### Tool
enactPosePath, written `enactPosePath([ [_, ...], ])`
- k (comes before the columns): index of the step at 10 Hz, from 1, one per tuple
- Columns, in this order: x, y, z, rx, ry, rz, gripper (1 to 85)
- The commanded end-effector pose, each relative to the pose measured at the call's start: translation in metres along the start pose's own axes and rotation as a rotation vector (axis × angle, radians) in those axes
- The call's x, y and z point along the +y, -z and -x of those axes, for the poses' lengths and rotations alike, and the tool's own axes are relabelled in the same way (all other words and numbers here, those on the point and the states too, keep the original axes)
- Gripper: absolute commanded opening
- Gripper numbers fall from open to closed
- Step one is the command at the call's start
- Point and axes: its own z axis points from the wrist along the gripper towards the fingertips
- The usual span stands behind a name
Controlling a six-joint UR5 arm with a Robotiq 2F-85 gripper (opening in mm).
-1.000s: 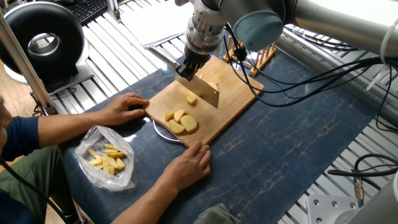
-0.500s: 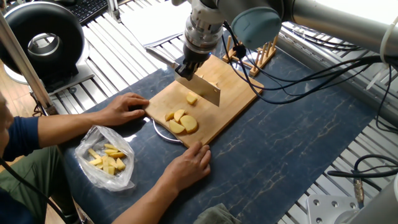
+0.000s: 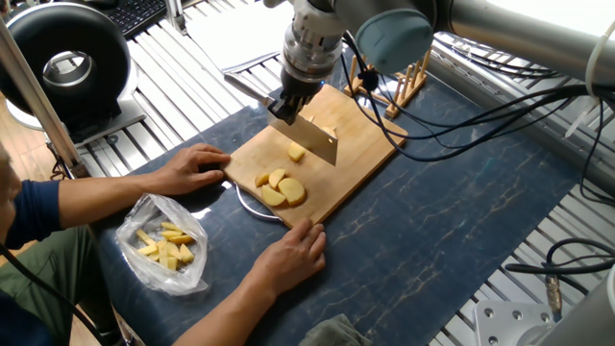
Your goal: Chop the potatoes
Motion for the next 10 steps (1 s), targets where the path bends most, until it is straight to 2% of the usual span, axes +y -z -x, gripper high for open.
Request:
enactPosePath([
  [1, -0.0001, 0.0002, 0.0026, -0.007, -0.016, 0.012, 1.0],
  [10, -0.0026, -0.0060, 0.0098, -0.022, 0.007, 0.021, 1.0],
])
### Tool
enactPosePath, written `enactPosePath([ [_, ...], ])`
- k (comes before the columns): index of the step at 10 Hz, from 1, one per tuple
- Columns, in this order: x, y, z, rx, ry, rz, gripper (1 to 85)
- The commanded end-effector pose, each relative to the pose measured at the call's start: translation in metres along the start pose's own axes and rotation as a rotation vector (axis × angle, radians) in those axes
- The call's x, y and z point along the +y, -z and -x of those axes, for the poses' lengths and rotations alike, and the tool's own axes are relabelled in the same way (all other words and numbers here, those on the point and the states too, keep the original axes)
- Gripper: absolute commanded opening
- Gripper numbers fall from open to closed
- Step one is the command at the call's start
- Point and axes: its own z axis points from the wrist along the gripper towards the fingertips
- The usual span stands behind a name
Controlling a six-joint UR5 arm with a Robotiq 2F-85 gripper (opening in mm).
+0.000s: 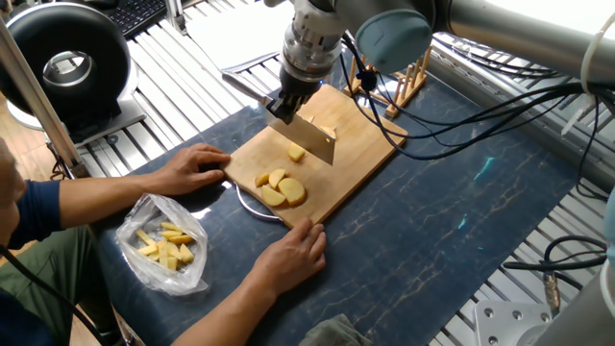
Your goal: Chop the potatoes
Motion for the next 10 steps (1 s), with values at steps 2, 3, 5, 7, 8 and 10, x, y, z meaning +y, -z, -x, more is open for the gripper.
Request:
enactPosePath([
  [2, -0.0018, -0.0038, 0.0047, -0.016, -0.003, 0.007, 1.0],
  [3, -0.0020, -0.0046, 0.0054, -0.019, 0.000, 0.007, 1.0],
  [5, -0.0030, -0.0058, 0.0049, -0.021, 0.000, 0.007, 1.0],
  [7, -0.0047, -0.0063, 0.0039, -0.022, 0.002, 0.006, 1.0],
  [8, -0.0049, -0.0065, 0.0036, -0.024, 0.001, 0.008, 1.0],
  [10, -0.0042, -0.0069, 0.0025, -0.024, -0.001, 0.006, 1.0],
])
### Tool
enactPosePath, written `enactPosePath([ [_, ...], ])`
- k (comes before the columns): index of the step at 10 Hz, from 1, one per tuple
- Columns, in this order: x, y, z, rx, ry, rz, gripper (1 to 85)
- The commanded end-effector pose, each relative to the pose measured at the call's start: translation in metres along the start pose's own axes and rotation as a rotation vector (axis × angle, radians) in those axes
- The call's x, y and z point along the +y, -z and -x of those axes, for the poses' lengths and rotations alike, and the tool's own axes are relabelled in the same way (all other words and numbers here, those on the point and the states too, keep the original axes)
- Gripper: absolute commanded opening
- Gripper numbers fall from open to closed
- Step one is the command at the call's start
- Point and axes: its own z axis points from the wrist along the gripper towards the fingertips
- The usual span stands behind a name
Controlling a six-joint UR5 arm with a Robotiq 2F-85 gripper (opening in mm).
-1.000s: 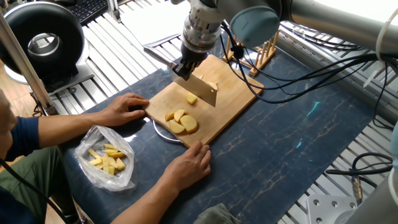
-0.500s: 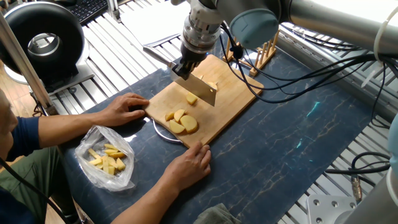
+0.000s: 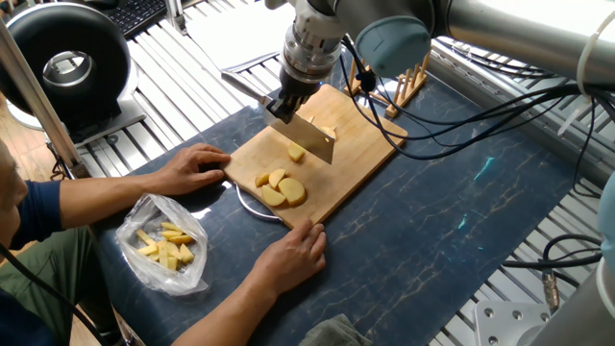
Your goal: Chop the potatoes
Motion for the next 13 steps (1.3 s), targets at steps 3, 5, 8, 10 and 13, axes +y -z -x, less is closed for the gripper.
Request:
enactPosePath([
  [3, 0.0025, 0.0040, -0.0020, 0.002, -0.013, 0.010, 1.0],
  [5, 0.0025, 0.0039, -0.0025, 0.002, -0.013, 0.010, 1.0],
  [8, 0.0005, 0.0020, -0.0040, -0.004, -0.008, 0.008, 1.0],
  [10, 0.0004, 0.0006, -0.0056, -0.007, -0.007, 0.009, 1.0],
  [13, 0.0012, 0.0002, -0.0056, -0.009, -0.008, 0.007, 1.0],
])
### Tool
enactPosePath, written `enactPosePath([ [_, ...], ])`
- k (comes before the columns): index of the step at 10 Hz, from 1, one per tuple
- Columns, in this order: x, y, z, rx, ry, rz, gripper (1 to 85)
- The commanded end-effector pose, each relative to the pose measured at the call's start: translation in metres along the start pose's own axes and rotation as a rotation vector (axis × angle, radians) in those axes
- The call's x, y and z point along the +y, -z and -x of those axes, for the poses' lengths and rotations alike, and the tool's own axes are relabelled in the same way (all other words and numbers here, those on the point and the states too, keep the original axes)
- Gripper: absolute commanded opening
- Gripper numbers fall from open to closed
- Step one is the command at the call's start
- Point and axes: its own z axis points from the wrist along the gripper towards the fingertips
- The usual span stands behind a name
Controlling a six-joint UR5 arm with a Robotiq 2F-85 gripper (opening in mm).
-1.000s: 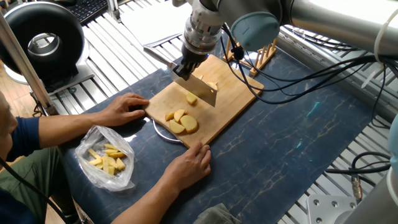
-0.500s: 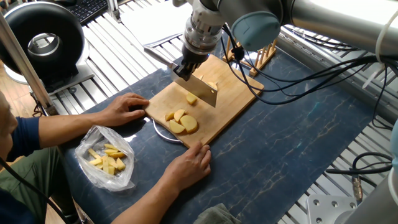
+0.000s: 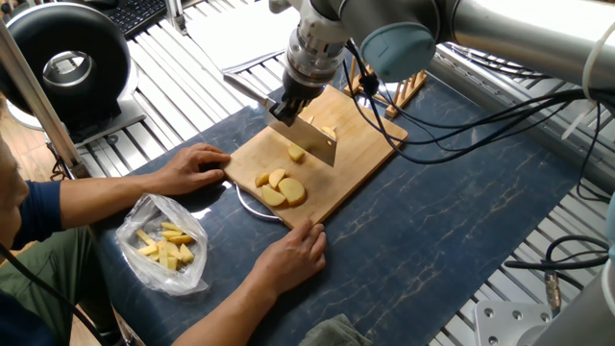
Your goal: Chop the potatoes
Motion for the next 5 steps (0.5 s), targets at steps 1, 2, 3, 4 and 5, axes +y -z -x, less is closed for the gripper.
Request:
enactPosePath([
  [1, 0.0005, 0.0005, 0.0010, -0.006, -0.010, 0.007, 1.0],
  [2, 0.0001, 0.0005, 0.0010, -0.006, -0.008, 0.006, 1.0],
  [3, 0.0001, 0.0000, 0.0008, -0.006, -0.008, 0.006, 1.0],
  [4, 0.0004, -0.0028, 0.0007, -0.010, -0.012, 0.003, 1.0],
  [5, 0.0011, -0.0076, 0.0011, -0.022, -0.016, 0.000, 1.0],
])
